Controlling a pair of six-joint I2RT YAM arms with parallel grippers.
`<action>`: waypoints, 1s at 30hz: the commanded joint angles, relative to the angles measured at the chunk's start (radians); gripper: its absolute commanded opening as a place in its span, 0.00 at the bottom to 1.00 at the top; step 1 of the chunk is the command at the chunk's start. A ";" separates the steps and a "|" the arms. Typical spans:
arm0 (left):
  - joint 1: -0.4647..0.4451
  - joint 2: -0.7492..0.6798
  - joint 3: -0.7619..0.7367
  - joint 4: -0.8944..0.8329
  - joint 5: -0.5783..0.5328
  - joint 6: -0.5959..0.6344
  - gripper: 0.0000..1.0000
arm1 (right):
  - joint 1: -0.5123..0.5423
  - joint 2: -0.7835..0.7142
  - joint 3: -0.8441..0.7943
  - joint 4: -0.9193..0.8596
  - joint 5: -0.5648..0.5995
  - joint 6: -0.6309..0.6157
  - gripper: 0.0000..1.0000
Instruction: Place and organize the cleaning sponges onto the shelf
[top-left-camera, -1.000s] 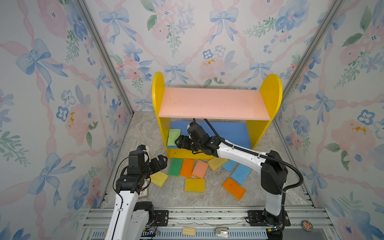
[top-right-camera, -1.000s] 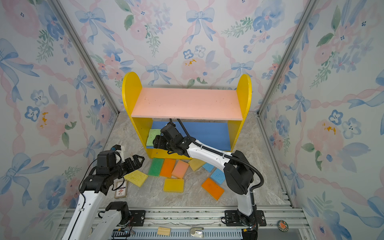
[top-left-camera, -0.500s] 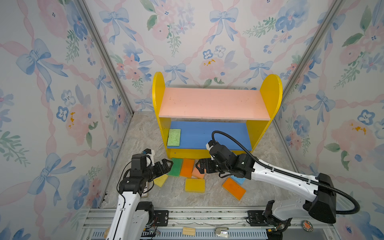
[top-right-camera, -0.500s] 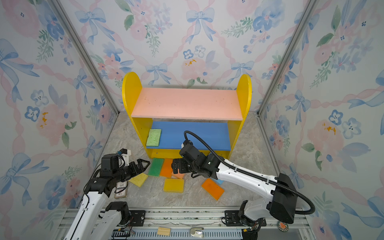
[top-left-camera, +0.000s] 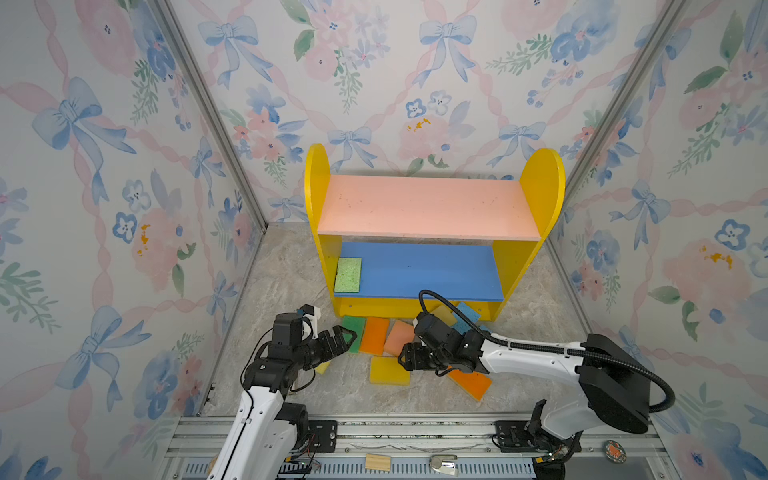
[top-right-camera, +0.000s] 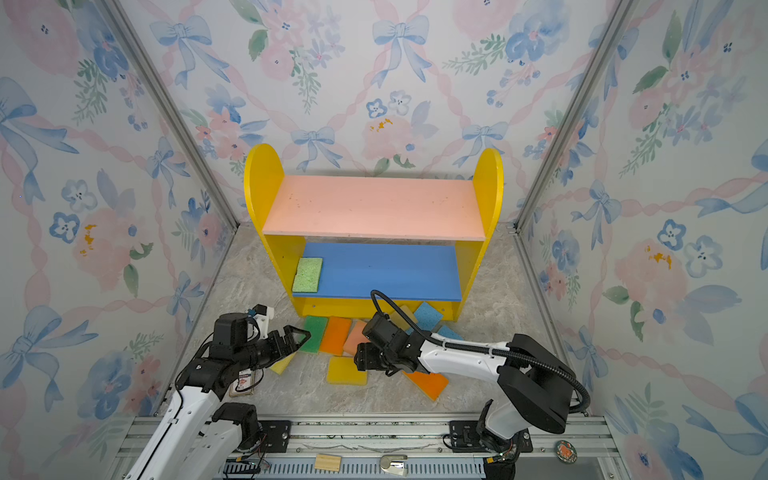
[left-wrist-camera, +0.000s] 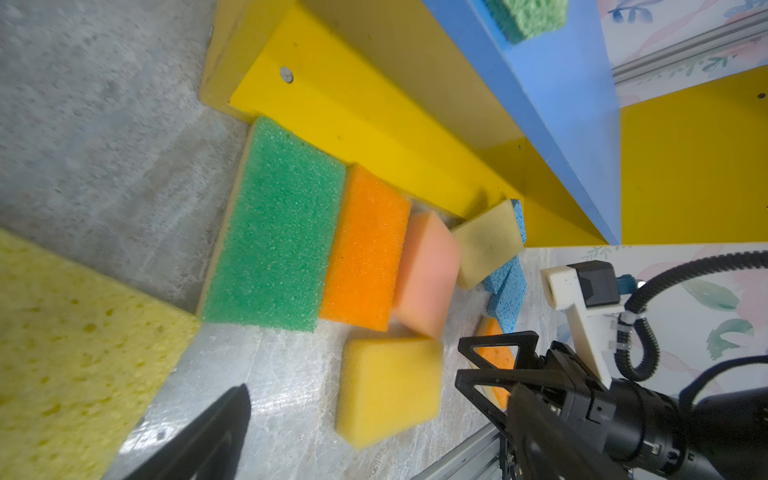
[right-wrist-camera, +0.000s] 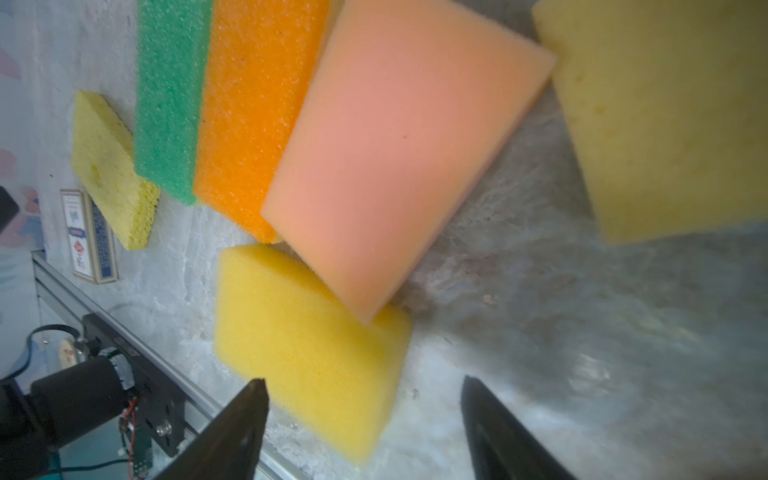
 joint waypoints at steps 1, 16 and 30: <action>-0.015 -0.010 -0.017 0.025 -0.018 -0.027 0.98 | -0.007 0.037 -0.025 0.086 -0.034 0.020 0.65; -0.152 0.015 -0.034 0.118 -0.101 -0.132 0.98 | -0.006 0.079 -0.093 0.189 -0.069 0.057 0.35; -0.205 0.006 -0.052 0.133 -0.120 -0.164 0.98 | -0.012 -0.002 -0.118 0.220 -0.072 0.095 0.03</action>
